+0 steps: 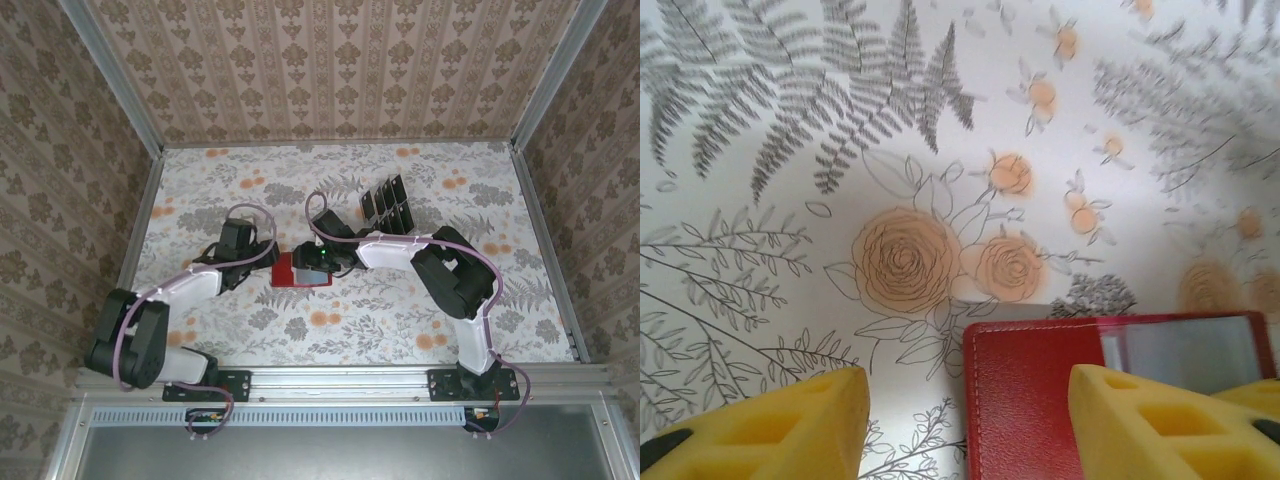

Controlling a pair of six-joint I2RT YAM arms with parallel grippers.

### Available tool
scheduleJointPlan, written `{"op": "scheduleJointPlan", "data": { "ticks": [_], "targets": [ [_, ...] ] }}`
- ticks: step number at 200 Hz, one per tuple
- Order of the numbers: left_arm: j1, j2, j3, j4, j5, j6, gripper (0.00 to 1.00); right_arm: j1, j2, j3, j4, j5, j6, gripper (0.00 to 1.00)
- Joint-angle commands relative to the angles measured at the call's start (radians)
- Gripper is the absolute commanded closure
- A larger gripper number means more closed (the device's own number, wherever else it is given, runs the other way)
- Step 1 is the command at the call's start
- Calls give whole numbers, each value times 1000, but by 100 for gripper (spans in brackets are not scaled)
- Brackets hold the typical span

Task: Put the credit cards into the card holder

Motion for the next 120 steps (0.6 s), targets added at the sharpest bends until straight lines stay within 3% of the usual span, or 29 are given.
{"op": "scheduleJointPlan", "data": {
  "ticks": [1,70,120],
  "targets": [
    [2,-59,-48,-6,47,5,42,4,16,-2,14,-15,25,43],
    [-49,-188,-203,91,112,-10,39,6,24,-1,33,-20,60,32],
    [-157,-199,-247,192,109,4,36,5,34,1,41,-26,92,26]
  ]
}}
